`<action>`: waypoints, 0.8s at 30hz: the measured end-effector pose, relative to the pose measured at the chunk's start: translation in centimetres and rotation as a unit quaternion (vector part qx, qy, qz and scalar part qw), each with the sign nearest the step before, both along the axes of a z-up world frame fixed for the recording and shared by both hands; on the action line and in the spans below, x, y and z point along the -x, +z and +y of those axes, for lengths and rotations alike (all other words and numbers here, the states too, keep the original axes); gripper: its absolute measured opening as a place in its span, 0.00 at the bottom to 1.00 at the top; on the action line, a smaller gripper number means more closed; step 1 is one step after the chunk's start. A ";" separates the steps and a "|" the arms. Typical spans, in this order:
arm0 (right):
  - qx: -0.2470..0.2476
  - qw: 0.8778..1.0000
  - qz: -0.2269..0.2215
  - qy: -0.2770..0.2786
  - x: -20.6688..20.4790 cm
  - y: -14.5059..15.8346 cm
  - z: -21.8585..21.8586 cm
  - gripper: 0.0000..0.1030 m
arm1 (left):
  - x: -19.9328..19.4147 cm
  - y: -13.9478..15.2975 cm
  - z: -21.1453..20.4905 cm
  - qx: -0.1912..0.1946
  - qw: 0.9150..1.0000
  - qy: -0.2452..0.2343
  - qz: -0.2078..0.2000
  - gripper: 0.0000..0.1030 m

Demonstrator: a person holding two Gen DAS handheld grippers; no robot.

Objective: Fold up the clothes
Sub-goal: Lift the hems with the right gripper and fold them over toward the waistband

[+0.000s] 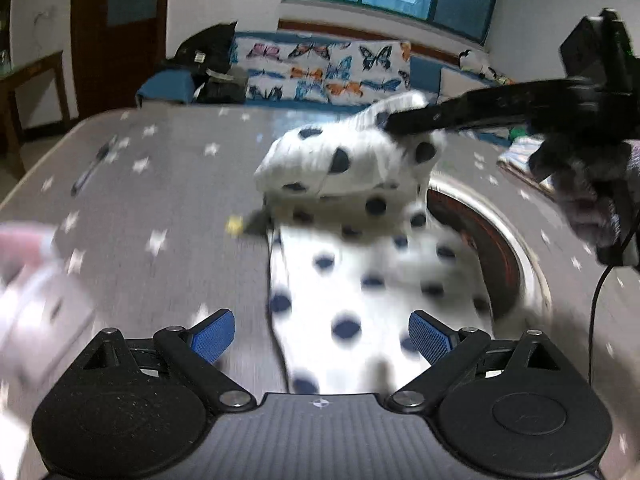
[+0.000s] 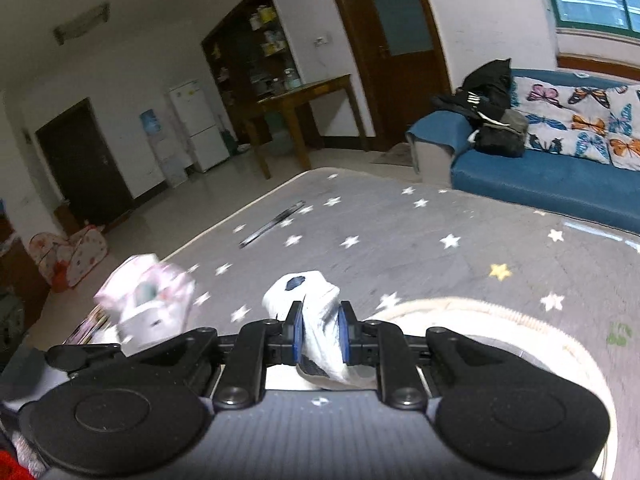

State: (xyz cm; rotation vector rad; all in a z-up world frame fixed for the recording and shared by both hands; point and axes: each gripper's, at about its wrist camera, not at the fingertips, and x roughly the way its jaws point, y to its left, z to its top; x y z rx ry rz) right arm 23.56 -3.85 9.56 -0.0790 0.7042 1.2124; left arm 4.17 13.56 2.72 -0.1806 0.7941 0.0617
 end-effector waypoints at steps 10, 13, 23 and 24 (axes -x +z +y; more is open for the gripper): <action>-0.009 0.998 0.009 0.057 8.8 1.4 -4.3 0.16 | 7.6 -0.4 -1.8 0.005 1.000 -0.001 0.004 0.94; -0.010 0.997 0.013 0.076 11.0 1.4 -4.9 0.16 | 8.8 -0.6 -1.9 0.008 1.000 0.003 0.007 0.94; 0.001 0.985 -0.014 0.171 18.7 1.7 -7.7 0.16 | 11.3 -1.1 -1.8 -0.005 1.000 -0.001 0.010 0.95; 0.004 0.984 -0.021 0.180 19.4 1.6 -8.0 0.16 | 11.6 -1.0 -1.6 -0.006 1.000 0.000 0.010 0.96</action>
